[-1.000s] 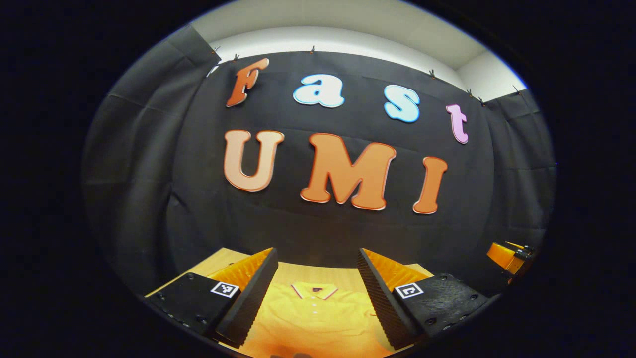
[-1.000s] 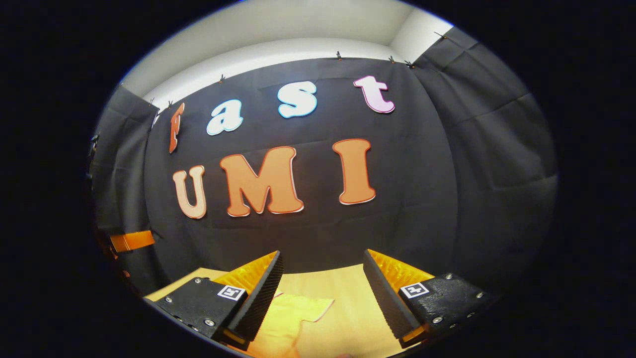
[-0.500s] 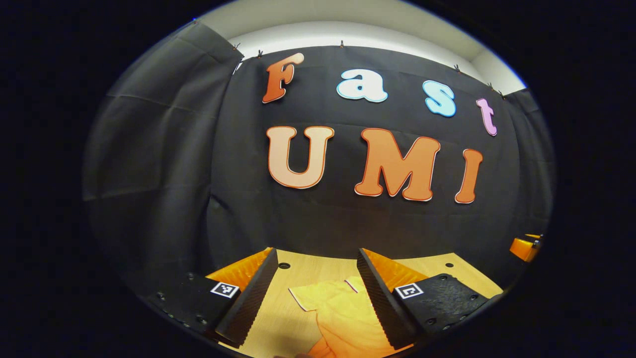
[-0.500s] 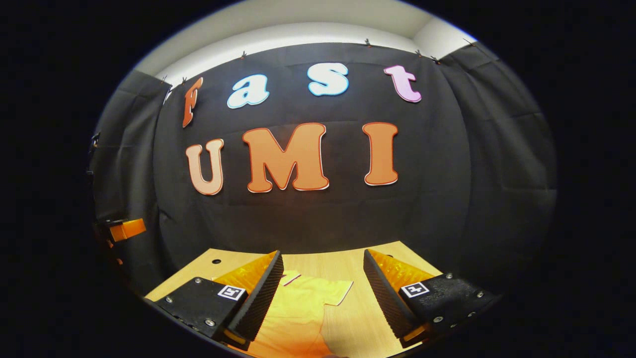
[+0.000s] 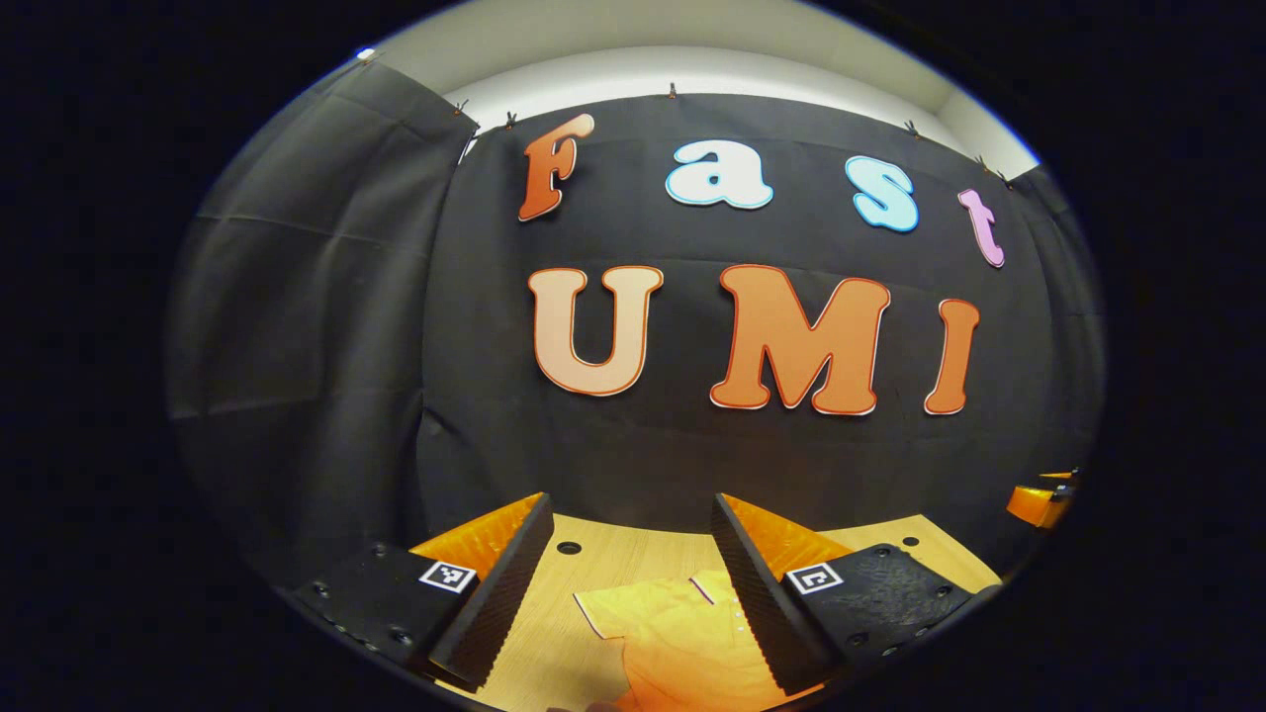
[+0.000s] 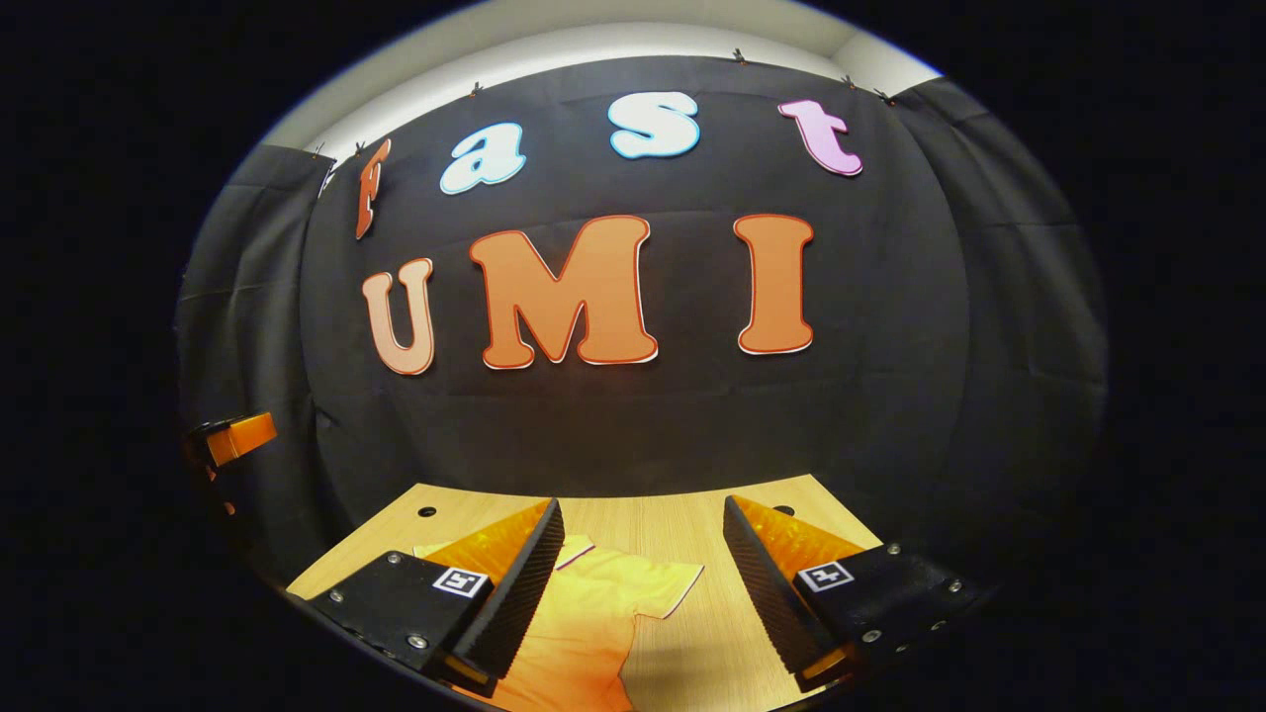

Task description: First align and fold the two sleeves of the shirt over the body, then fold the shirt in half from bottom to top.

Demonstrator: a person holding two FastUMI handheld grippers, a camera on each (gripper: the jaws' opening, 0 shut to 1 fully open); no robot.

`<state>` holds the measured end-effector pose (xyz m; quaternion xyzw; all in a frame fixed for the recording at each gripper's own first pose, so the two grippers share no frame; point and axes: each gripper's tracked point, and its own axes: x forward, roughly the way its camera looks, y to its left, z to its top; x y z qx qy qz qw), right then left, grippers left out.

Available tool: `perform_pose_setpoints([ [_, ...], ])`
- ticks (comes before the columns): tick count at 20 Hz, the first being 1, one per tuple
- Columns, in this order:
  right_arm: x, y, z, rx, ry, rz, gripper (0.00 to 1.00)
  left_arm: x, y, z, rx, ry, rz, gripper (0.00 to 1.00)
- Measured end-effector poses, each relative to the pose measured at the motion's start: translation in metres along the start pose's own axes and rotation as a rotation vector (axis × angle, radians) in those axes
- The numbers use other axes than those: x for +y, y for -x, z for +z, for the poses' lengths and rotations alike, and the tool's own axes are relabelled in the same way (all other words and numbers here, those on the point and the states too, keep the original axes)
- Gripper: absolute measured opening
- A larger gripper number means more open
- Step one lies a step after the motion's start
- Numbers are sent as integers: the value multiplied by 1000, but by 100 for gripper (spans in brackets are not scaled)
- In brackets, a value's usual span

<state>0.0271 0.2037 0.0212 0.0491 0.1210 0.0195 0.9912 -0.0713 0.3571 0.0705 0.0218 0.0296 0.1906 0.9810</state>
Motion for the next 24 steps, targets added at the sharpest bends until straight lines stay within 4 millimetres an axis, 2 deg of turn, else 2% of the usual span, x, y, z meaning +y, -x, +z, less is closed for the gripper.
perform_pose_setpoints([
  [6,-18,-39,-24,158,-33,-40,98,-9,-30,-24,53,-21,-14,98],
  [11,-20,-75,-37,275,-36,-101,98,-4,-59,-28,66,-60,-62,98],
  [15,-25,-108,-56,395,17,-156,98,13,-74,-40,91,-61,-69,98],
  [17,-20,-125,-67,462,-1,-159,98,26,-80,-46,109,-63,-60,98],
  [24,-40,-175,-137,710,-97,-238,99,70,-94,-75,173,-69,-6,98],
])
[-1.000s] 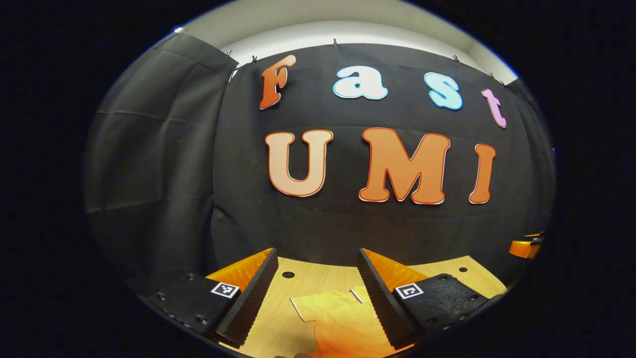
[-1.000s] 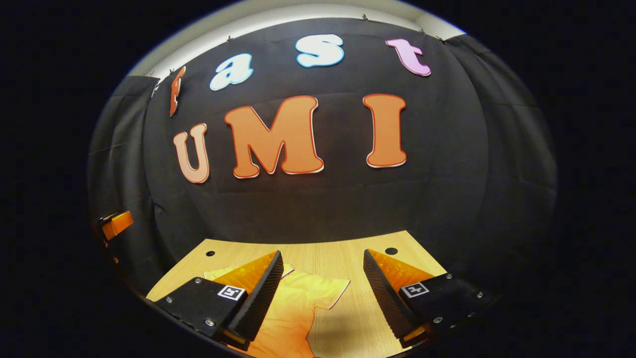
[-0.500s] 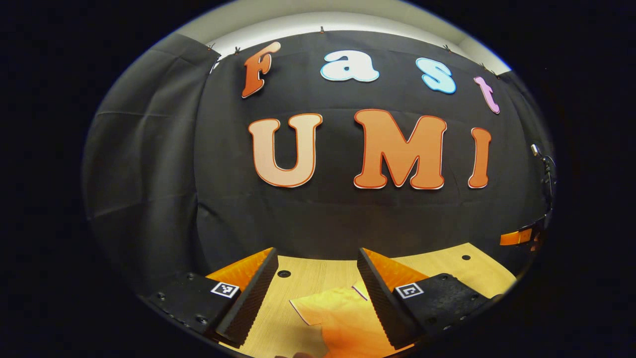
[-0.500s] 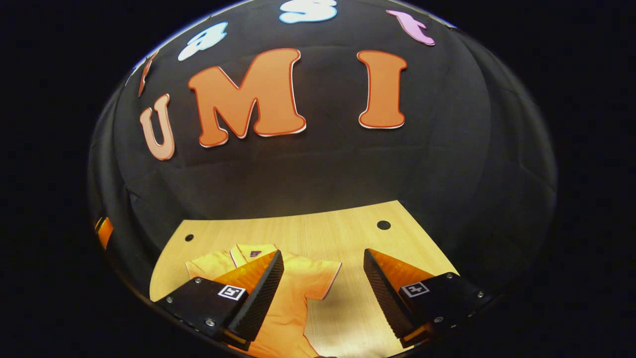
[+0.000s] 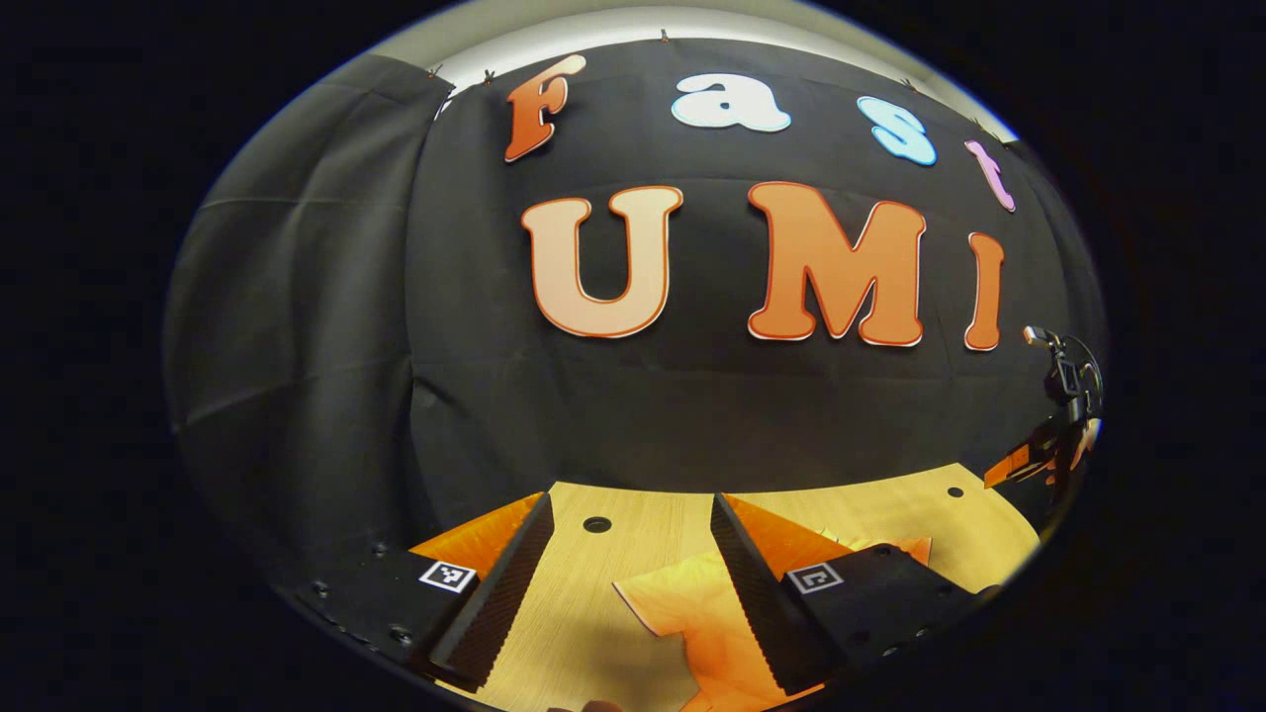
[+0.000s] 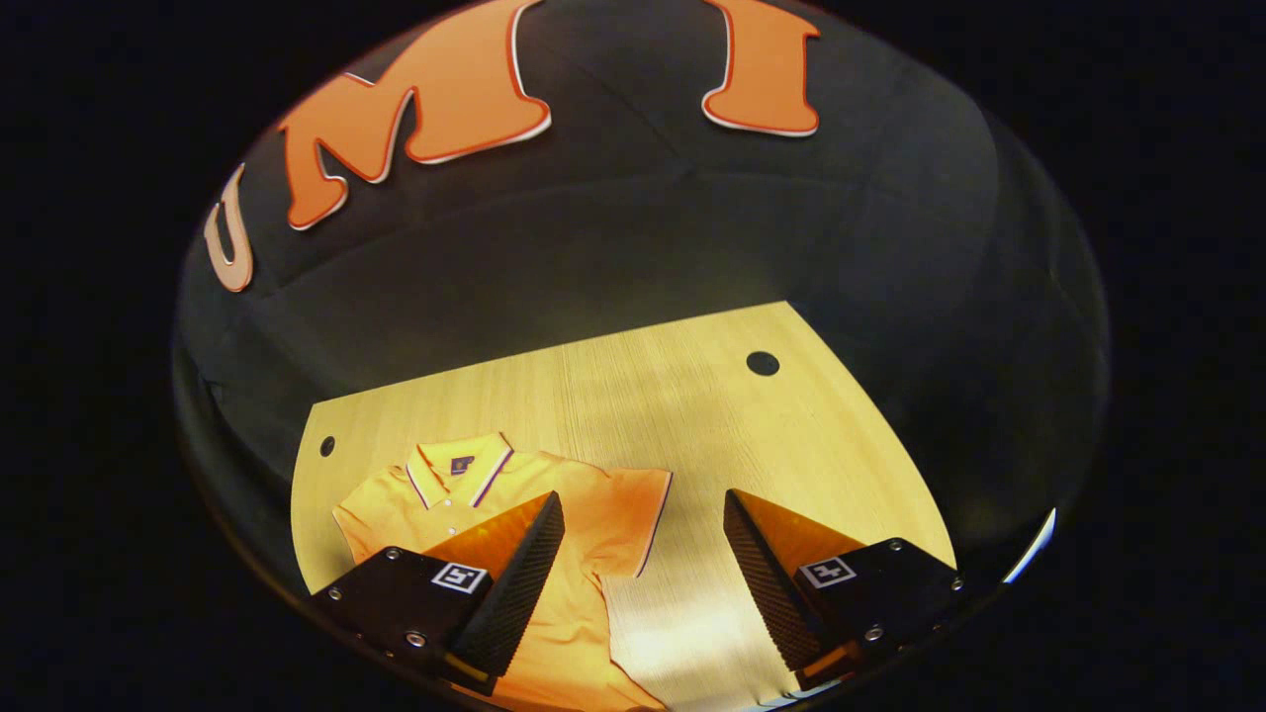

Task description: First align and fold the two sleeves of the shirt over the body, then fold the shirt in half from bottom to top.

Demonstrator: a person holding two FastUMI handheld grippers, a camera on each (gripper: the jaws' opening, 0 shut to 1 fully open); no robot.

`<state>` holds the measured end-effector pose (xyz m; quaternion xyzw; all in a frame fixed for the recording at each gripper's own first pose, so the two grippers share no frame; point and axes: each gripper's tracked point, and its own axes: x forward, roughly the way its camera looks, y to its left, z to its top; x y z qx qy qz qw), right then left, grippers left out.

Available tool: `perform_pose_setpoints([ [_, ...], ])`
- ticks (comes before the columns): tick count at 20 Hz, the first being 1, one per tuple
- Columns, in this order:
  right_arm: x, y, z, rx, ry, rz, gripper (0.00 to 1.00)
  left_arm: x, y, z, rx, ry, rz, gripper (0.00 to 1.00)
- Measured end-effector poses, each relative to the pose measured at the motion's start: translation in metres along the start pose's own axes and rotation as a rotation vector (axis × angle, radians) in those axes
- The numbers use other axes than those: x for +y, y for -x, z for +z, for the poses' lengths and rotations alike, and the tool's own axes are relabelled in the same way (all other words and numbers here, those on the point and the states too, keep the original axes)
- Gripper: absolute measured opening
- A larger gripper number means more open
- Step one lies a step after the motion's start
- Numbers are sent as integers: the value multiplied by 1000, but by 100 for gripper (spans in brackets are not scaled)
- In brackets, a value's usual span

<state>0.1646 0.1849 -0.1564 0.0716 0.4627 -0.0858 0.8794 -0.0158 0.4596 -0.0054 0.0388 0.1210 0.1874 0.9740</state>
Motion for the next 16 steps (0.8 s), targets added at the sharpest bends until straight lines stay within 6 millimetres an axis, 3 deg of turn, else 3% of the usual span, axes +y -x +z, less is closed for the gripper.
perform_pose_setpoints([
  [7,0,-82,-53,258,-15,-32,99,19,-22,-24,67,9,30,98],
  [12,-4,-123,-83,362,-15,-72,99,24,-32,-41,117,10,36,98],
  [16,-4,-146,-96,415,-19,-85,99,26,-40,-53,153,7,49,98],
])
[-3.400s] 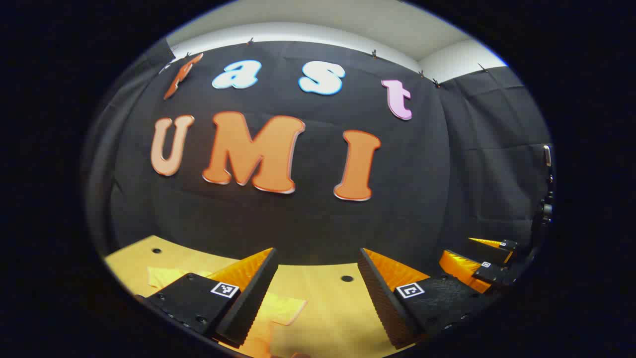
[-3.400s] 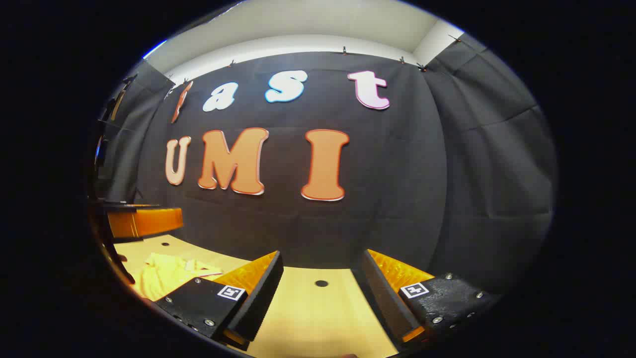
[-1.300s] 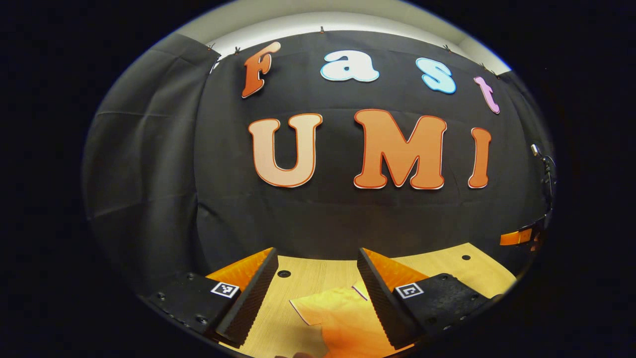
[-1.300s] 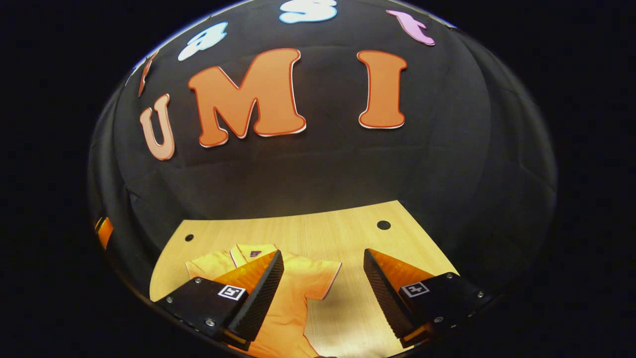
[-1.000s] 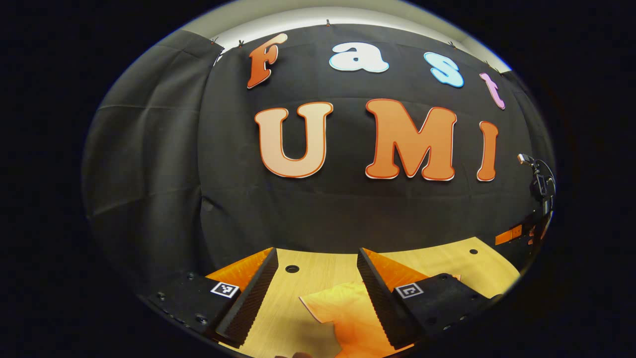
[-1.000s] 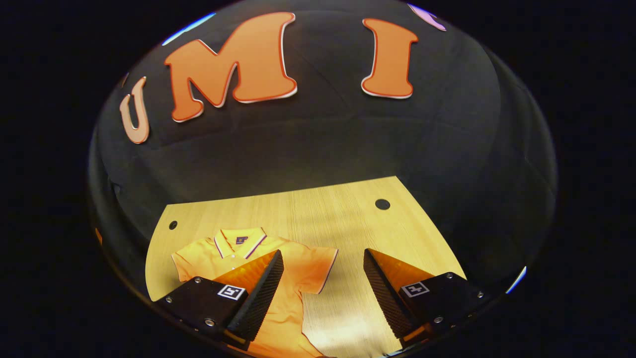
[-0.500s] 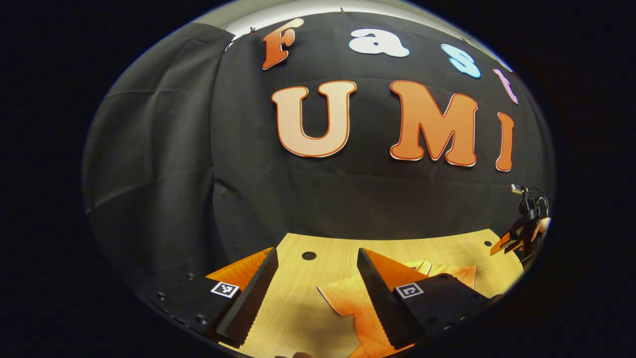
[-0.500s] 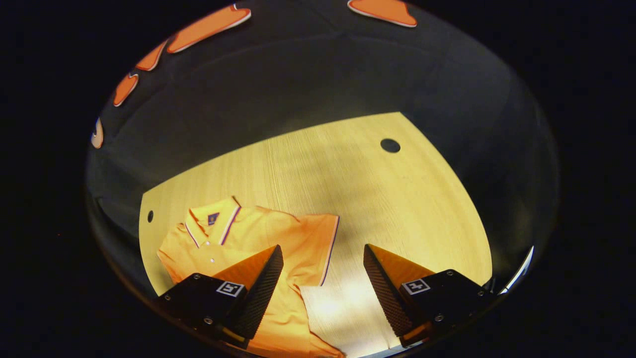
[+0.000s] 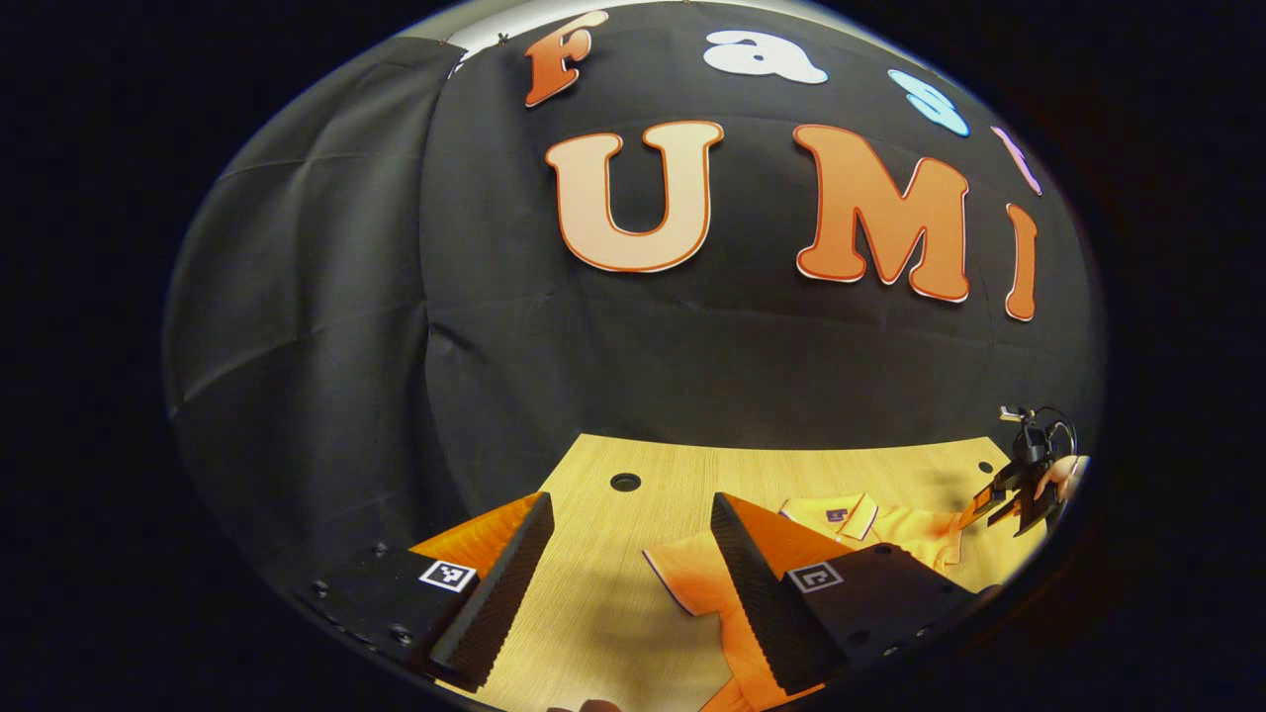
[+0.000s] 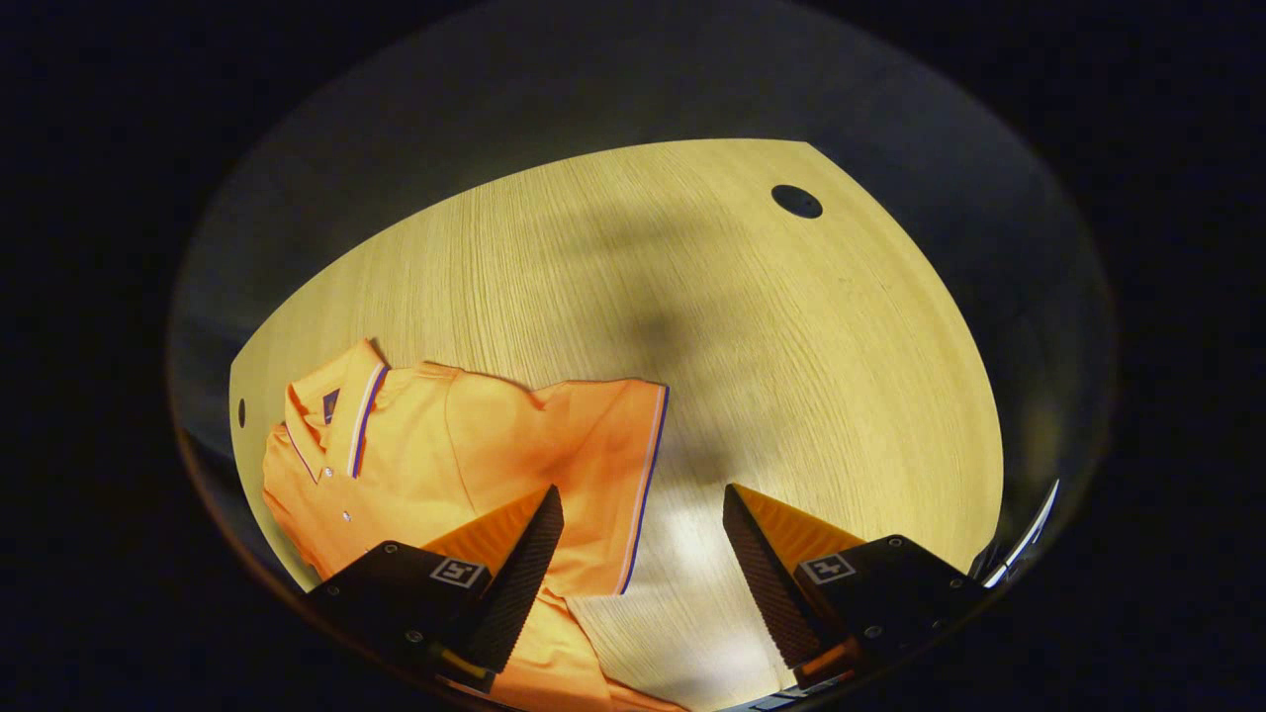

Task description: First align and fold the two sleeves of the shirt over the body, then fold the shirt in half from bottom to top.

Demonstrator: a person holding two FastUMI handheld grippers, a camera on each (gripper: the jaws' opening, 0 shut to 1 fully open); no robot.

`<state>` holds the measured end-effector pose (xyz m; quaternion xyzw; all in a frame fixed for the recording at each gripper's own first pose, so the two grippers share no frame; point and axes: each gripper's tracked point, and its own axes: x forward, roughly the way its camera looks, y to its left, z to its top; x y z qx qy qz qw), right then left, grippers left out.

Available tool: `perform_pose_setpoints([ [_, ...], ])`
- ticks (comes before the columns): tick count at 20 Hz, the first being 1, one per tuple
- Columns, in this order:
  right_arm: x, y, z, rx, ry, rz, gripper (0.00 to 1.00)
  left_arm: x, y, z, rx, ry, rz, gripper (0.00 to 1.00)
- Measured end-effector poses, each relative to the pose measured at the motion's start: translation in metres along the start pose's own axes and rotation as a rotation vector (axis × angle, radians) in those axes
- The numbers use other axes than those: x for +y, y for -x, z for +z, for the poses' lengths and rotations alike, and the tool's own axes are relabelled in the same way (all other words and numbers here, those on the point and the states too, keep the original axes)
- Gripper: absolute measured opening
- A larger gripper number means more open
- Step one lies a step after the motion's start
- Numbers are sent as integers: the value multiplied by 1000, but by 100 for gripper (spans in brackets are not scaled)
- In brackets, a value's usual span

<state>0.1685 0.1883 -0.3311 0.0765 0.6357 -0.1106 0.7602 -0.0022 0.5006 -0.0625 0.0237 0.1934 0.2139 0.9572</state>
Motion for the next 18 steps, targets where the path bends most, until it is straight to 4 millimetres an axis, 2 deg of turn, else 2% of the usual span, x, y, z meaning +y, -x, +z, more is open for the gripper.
perform_pose_setpoints([
  [3,3,-15,-4,32,-16,3,99,2,-4,-9,21,-10,8,98],
  [7,1,-27,-12,56,-8,-2,91,7,-4,-16,43,-3,13,98],
  [9,1,-29,-11,59,-14,1,83,8,-4,-17,49,0,15,98],
  [11,1,-27,-12,65,-28,0,71,7,-4,-20,54,10,10,96],
  [13,5,-27,-13,68,-72,8,52,6,-6,-24,63,14,6,98],
  [14,9,-28,-14,66,-88,18,30,6,-4,-25,63,12,4,98],
  [15,12,-28,-13,56,-114,30,22,7,-2,-24,61,10,4,99],
  [17,15,-26,-11,38,-149,70,0,9,-1,-23,58,8,5,98],
  [18,16,-25,-10,33,-158,89,0,11,-1,-24,54,7,7,98],
])
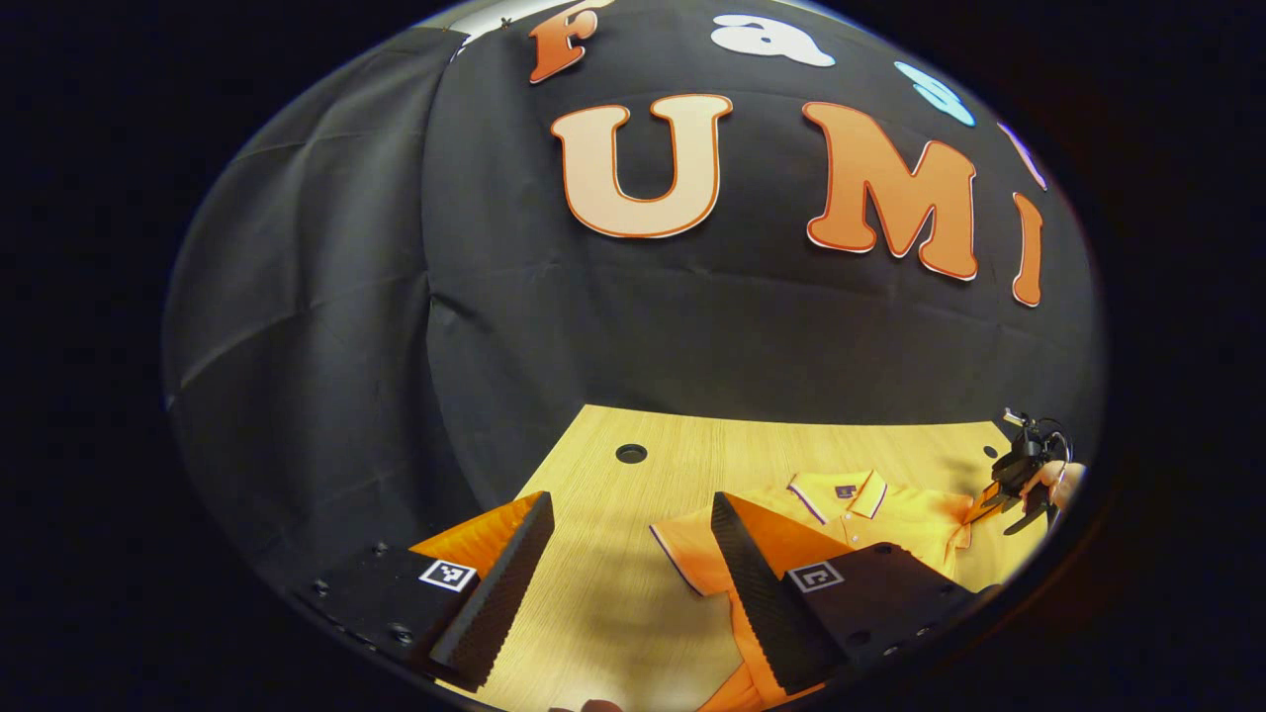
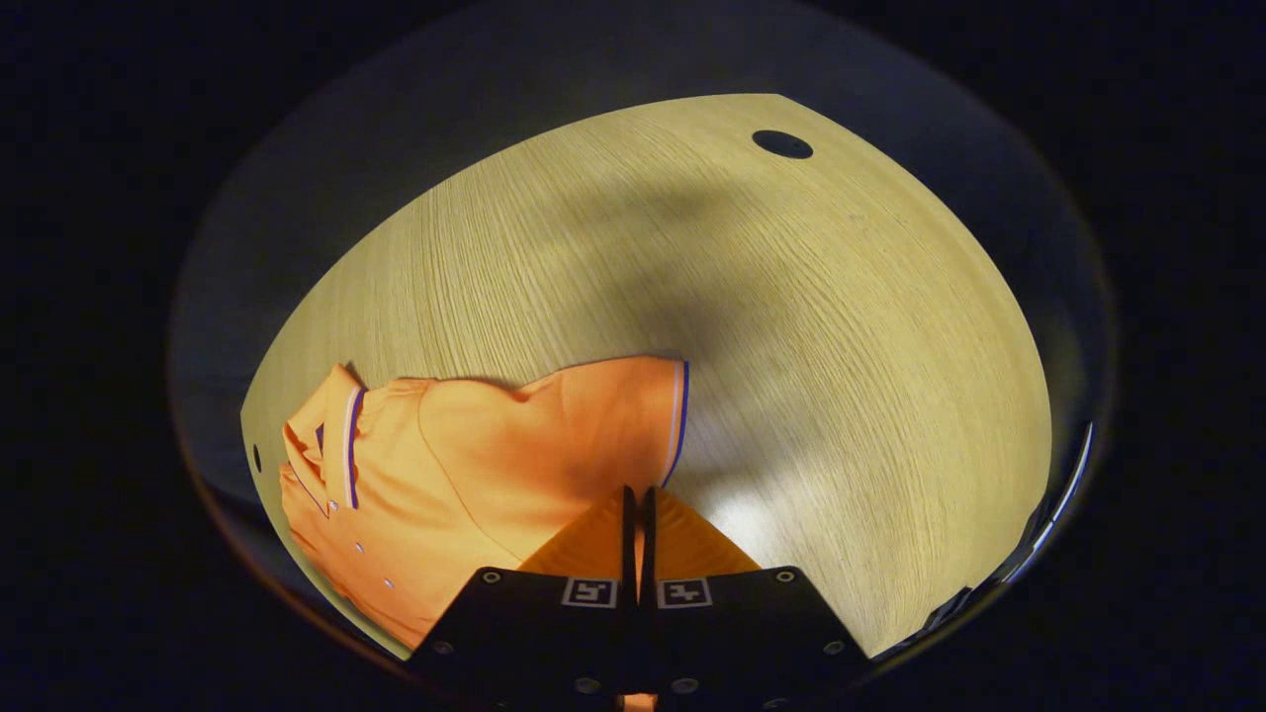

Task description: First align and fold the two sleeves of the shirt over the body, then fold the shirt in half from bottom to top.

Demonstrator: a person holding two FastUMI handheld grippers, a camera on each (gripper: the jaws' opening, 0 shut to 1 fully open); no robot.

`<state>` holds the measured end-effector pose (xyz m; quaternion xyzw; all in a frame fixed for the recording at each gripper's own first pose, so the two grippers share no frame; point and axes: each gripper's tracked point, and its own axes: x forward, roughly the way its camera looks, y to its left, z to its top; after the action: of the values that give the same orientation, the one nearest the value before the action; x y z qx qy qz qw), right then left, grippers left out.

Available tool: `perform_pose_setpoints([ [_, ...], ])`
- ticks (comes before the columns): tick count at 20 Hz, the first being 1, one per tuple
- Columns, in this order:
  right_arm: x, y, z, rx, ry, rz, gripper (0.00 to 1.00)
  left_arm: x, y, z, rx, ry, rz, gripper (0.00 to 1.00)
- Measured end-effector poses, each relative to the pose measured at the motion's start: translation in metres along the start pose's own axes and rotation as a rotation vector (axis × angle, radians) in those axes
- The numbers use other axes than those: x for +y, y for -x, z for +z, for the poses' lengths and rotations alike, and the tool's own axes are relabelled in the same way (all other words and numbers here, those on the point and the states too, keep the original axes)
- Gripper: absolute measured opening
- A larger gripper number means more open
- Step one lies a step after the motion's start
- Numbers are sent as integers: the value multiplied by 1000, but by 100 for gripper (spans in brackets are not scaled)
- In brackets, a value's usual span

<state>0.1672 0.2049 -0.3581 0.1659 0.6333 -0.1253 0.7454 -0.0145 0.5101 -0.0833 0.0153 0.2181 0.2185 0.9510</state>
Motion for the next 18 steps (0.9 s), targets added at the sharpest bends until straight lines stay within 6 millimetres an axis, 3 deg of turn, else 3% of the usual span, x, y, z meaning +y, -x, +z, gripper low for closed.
perform_pose_setpoints([
  [3,3,9,11,-56,15,17,0,7,2,1,-4,3,5,96],
  [7,13,40,18,-123,97,6,4,13,5,2,-9,18,1,98],
  [9,23,55,22,-156,139,5,0,17,7,2,-16,25,-6,98],
  [13,52,91,24,-215,187,23,0,28,10,2,-23,33,-22,98],
  [18,105,120,6,-249,263,63,0,50,13,5,-37,49,-37,98],
])
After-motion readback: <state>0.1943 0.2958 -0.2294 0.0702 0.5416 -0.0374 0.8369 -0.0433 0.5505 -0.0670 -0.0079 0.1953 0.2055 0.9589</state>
